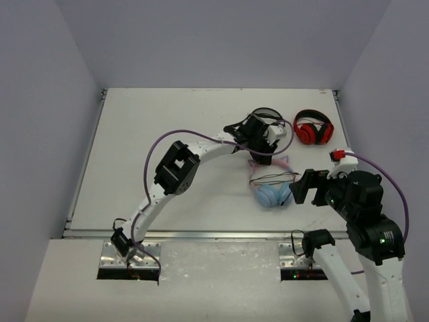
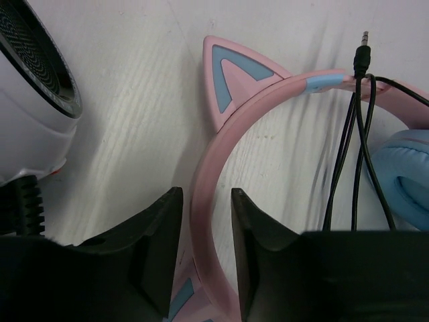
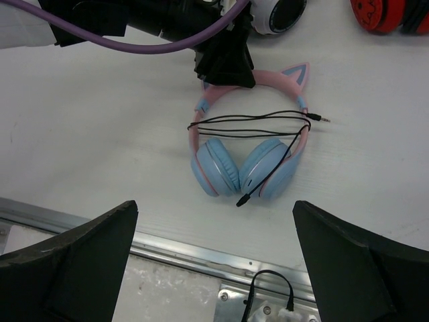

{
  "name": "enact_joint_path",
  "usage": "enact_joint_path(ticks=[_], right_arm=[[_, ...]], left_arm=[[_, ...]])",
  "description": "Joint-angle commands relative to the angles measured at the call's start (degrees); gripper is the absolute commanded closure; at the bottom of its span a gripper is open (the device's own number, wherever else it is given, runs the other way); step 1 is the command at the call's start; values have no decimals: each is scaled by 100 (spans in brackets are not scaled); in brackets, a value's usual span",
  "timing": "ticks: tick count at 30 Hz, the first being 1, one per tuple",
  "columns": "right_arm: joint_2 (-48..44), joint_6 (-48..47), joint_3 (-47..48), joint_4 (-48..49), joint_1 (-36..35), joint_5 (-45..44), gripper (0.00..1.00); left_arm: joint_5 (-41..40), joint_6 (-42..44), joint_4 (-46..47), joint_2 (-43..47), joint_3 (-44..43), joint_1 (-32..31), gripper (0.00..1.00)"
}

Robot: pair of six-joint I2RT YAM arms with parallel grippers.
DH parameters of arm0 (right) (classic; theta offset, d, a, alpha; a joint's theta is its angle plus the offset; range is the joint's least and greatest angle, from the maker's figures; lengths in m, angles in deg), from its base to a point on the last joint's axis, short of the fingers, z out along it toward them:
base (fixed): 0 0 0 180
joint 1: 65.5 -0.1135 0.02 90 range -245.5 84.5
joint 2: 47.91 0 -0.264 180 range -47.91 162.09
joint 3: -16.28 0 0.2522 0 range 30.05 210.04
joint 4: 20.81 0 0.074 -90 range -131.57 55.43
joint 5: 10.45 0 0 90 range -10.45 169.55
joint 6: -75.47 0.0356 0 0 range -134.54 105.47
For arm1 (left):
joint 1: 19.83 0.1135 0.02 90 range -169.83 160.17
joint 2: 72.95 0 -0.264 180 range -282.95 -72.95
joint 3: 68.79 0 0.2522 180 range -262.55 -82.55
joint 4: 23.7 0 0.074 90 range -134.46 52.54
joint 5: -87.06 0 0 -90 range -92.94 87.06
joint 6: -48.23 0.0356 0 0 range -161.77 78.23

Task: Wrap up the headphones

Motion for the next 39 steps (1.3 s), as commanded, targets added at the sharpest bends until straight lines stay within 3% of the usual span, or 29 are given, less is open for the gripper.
enact_joint_path(ticks=[1, 7, 10, 12, 18, 21, 24, 26, 27, 29, 34, 39], right_arm=[[-23, -94, -1, 132, -15, 43, 1], [-5, -112, -10, 123, -15, 69, 1], [21, -112, -1, 114, -15, 113, 1], [48, -112, -1, 132, -15, 157, 1], [74, -173, -18, 158, -15, 26, 1], [118, -200, -36, 193, -15, -10, 1], [188, -191, 52, 176, -15, 17, 1], [180, -226, 122, 149, -15, -106, 1], [188, -235, 166, 114, -15, -185, 1], [188, -235, 236, 88, -15, -291, 1], [206, -156, 167, 149, -15, -194, 1], [180, -50, 96, 185, -15, -203, 1]], left_arm=[[164, 31, 76, 96, -271, -57, 66], [41, -47, 146, 465, -139, -206, 61], [-371, -319, 592, 1149, 464, -294, 56], [-863, -732, 1083, 1736, 879, -286, 49], [-2813, -1364, 1200, 2774, 1723, -277, 41], [-3271, -1375, 1569, 3409, 2470, -268, 33], [-4176, -1690, 1106, 3751, 2497, -181, 33], [-5202, -2059, 964, 4346, 2838, -180, 31], [-5641, -2460, 728, 4611, 2997, -137, 5], [-6557, -2980, 360, 5504, 3645, 90, 0], [-6060, -4097, 453, 7406, 5446, 874, 0], [-5892, -4827, 251, 7532, 6302, 848, 0]])
